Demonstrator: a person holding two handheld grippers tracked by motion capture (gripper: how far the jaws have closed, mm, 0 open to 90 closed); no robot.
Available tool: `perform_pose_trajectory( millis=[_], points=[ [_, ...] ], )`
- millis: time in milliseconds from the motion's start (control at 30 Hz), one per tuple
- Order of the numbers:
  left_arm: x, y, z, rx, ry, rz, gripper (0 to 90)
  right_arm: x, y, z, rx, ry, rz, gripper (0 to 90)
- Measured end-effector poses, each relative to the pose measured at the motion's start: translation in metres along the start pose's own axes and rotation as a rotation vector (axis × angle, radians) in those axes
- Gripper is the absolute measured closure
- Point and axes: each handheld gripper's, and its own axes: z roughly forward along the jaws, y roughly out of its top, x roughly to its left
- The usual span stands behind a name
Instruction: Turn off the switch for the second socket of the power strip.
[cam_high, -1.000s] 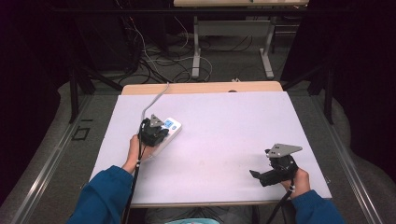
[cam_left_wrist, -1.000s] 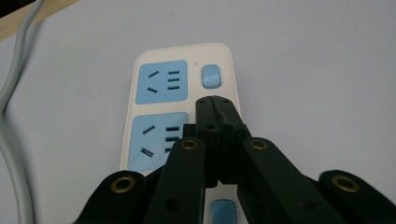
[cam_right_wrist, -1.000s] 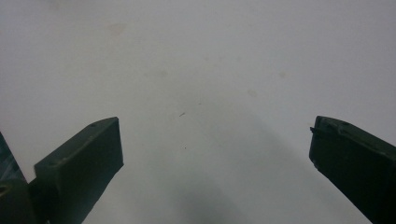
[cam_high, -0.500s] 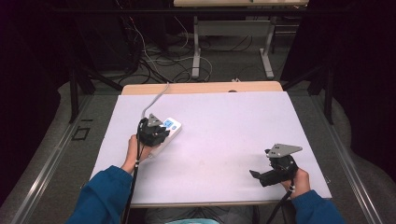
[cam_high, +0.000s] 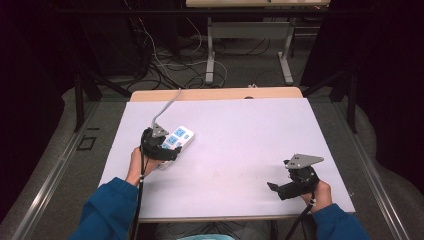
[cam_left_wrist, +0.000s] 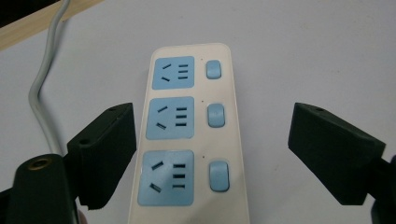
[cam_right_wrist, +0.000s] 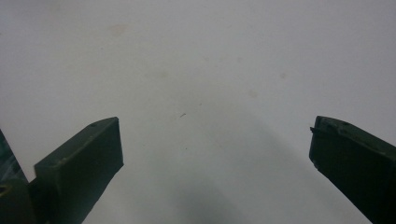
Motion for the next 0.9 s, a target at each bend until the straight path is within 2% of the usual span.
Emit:
perform_pose_trajectory(
  millis=[33, 67, 200, 233, 467, 900],
  points=[
    [0.0, -0.001, -0.004, 0.005, -0.001, 0.011, 9.1, 0.0, 0.0, 0.0, 0.005, 0.002, -0.001, 2.0],
    [-0.002, -0.001, -0.006, 0.0, -0.001, 0.001, 7.0, 0.0, 0.0, 0.0, 0.0, -0.001, 0.002, 2.0],
    [-0.005, -0.003, -0.016, 0.003, 0.008, 0.015, 0.6, 0.0, 0.0, 0.0, 0.005, 0.002, 0.0, 2.0],
    [-0.007, -0.004, -0.018, 0.003, 0.007, 0.008, 0.2, 0.0, 0.0, 0.0, 0.004, 0.004, 0.0, 2.0],
    [-0.015, -0.016, -0.034, 0.03, 0.03, 0.034, 0.0, 0.001, 0.0, 0.001, -0.007, -0.006, 0.003, 2.0],
    [-0.025, -0.04, -0.058, 0.02, 0.008, 0.062, 0.1, 0.001, 0.0, 0.001, -0.005, -0.001, 0.003, 2.0]
  ],
)
